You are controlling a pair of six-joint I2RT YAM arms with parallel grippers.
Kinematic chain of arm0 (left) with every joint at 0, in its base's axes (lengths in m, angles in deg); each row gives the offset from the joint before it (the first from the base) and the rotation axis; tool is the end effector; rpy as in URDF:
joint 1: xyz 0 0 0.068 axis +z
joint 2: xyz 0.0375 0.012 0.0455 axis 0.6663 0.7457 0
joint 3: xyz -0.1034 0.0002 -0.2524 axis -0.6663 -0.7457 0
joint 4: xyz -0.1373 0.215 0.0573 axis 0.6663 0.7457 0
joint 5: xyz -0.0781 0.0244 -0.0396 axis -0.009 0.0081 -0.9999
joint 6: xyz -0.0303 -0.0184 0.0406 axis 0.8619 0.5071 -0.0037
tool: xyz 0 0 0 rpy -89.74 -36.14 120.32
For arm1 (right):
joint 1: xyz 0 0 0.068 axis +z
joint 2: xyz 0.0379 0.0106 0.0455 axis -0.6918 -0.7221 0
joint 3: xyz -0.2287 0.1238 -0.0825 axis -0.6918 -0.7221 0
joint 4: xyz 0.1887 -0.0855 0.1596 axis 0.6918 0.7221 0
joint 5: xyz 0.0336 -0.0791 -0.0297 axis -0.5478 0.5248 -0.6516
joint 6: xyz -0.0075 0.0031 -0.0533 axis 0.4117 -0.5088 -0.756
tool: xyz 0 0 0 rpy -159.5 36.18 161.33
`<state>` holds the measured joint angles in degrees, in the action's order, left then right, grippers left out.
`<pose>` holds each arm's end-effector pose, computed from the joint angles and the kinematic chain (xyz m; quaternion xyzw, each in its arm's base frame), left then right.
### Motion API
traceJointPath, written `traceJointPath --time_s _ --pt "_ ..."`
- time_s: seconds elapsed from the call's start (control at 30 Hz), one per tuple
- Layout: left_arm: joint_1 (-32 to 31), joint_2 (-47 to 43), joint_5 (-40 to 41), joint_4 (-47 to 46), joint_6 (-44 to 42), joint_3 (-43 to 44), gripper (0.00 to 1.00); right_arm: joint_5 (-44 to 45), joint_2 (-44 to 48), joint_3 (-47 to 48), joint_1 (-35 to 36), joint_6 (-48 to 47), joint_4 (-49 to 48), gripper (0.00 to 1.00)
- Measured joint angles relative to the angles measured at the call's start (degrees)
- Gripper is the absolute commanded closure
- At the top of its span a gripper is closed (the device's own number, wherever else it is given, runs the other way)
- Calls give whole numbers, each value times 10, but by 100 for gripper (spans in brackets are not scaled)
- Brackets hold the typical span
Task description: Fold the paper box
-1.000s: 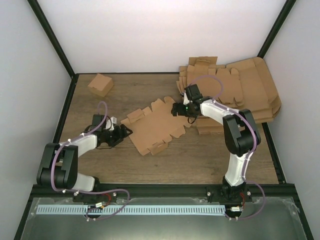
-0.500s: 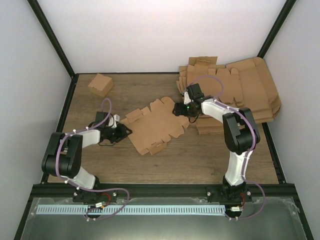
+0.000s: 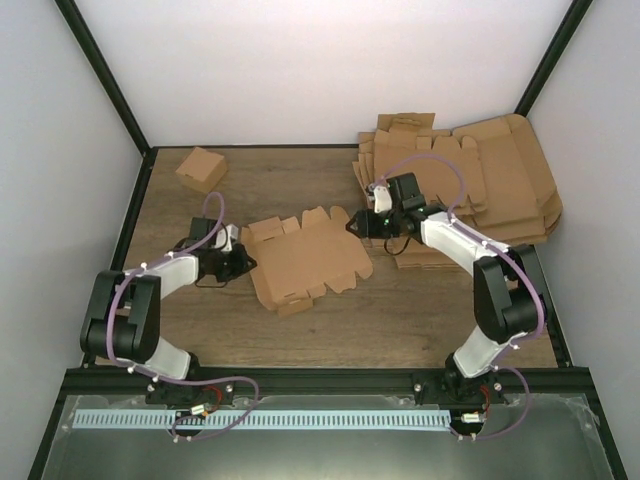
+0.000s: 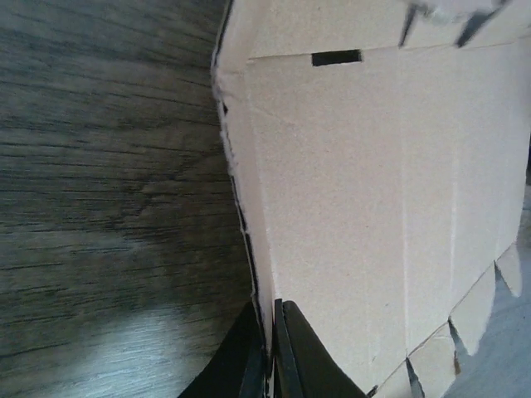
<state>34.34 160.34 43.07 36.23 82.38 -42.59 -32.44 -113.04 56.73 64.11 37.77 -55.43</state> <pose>0.2600 -0.0513 0.1378 -0.1012 0.9313 -0.3081 0.1661 0.3234 0.1375 0.2215 -0.1027 0.9109 0.3204 0.2390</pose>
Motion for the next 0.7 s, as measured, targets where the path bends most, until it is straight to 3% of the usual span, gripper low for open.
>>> traceJointPath --time_s 0.23,0.33,0.4,0.7 --pt "-17 -50 19 28 -24 1 96 6 22 -55 0 -2 2 34" --pt "-42 -72 29 33 -31 1 96 20 58 -80 0 -2 2 11" --pt "-58 -85 35 35 -36 0 96 30 91 -97 0 4 -3 1" --pt "-124 -160 63 12 -47 -21 95 76 225 -197 0 17 -42 0"
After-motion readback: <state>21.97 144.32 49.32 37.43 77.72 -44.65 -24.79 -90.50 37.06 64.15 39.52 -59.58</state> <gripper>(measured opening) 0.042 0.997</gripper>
